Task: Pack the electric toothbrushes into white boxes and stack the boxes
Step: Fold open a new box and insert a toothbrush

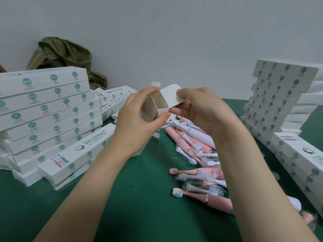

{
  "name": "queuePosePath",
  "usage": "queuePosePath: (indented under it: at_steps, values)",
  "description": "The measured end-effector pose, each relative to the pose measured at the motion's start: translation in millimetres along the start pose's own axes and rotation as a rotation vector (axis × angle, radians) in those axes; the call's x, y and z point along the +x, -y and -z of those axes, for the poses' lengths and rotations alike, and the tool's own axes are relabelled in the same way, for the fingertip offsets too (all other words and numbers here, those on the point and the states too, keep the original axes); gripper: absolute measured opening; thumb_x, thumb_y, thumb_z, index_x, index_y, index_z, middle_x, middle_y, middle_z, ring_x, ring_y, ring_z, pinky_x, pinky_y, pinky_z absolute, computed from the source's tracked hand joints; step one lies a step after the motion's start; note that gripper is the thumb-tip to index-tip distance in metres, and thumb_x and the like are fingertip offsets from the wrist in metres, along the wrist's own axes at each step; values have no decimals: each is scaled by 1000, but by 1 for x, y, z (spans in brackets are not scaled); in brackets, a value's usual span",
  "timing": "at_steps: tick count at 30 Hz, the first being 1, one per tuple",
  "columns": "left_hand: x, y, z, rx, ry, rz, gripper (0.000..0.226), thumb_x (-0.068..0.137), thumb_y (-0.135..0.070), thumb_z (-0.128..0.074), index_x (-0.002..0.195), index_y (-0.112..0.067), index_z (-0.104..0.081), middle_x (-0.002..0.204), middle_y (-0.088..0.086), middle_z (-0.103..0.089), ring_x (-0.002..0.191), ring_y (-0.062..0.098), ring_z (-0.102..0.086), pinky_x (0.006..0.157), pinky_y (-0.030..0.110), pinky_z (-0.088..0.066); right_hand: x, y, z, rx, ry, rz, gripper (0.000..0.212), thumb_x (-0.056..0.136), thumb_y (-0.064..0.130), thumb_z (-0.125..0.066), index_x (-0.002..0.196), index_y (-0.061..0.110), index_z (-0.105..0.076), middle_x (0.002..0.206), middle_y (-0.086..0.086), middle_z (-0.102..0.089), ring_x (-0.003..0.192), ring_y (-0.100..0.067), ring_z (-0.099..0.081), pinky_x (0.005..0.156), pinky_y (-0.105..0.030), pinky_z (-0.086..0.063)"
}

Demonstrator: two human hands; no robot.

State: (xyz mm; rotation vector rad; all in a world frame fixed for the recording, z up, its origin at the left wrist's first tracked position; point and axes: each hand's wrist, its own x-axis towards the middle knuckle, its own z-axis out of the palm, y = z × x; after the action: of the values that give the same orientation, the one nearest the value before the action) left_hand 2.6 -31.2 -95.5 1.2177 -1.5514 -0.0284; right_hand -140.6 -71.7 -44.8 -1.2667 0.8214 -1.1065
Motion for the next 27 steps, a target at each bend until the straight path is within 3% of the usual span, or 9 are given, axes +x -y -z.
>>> queuePosePath:
  at_steps: [5, 8, 10, 12, 14, 16, 18, 23, 27]
  values:
    - [3, 0, 8, 9, 39, -21, 49, 71, -37, -66, 119, -35, -54, 100, -16, -47, 89, -10, -44, 79, 4, -32, -3, 4, 6, -41, 198, -9, 57, 95, 1, -45, 42, 8, -64, 57, -6, -66, 71, -21, -69, 70, -27, -60]
    - [1, -2, 3, 55, 6, -58, 48, 71, -30, -73, 117, -29, -58, 104, -11, -50, 88, -13, -43, 74, 2, -30, -3, 7, 15, -32, 206, -14, 47, 100, 11, -43, 61, 5, -69, 65, -10, -70, 69, -20, -71, 65, -26, -59]
    - [-1, -5, -2, 96, -23, -73, 49, 71, -21, -77, 117, -24, -60, 109, -2, -52, 88, -11, -41, 76, -2, -28, 1, 1, 28, -103, 36, 4, 35, 101, 18, -44, 80, 2, -67, 73, -12, -71, 70, -22, -71, 66, -30, -60]
    - [-3, -8, -4, 121, -35, -63, 50, 68, -18, -77, 115, -20, -62, 109, 2, -51, 87, -6, -38, 78, -4, -25, 7, -16, 46, -463, -198, 57, 23, 97, 13, -49, 92, -2, -66, 86, -14, -71, 78, -25, -69, 77, -36, -59]
    - [-3, -9, -1, 152, -20, -57, 49, 66, -22, -76, 112, -20, -61, 107, 3, -50, 90, -2, -36, 79, -5, -23, 11, -37, 61, -999, -273, 20, 20, 91, 7, -53, 101, -3, -66, 98, -17, -70, 83, -27, -63, 80, -38, -55]
    - [-3, -8, 3, 189, 8, -35, 47, 65, -33, -71, 109, -21, -61, 102, 0, -47, 89, 0, -34, 78, -6, -22, 12, -54, 72, -1388, -242, -105, 12, 87, 3, -51, 87, 6, -63, 88, -13, -64, 86, -30, -58, 65, -28, -44]
    - [-4, -6, 4, 219, 44, 8, 47, 62, -38, -66, 106, -23, -59, 99, -4, -44, 86, 0, -32, 75, -2, -24, 15, -65, 81, -1584, -226, -238, 18, 87, 3, -45, 70, 9, -43, 75, -7, -50, 83, -31, -51, 59, -26, -35]
    - [-14, 5, 3, 288, 126, 119, 48, 66, -33, -70, 111, -26, -57, 100, -5, -43, 92, 5, -34, 77, 22, -24, 23, -76, 99, -1541, -124, -269, 31, 84, 8, -52, 60, 13, -34, 59, -3, -38, 60, -22, -42, 46, -25, -25]
    - [-15, 13, -1, 352, 199, 119, 47, 65, -33, -71, 111, -29, -59, 98, -8, -45, 93, 11, -41, 72, 24, -27, 15, -68, 99, -1325, -32, -156, 17, 89, 19, -54, 74, 12, -58, 59, 0, -54, 53, -14, -46, 47, -24, -33]
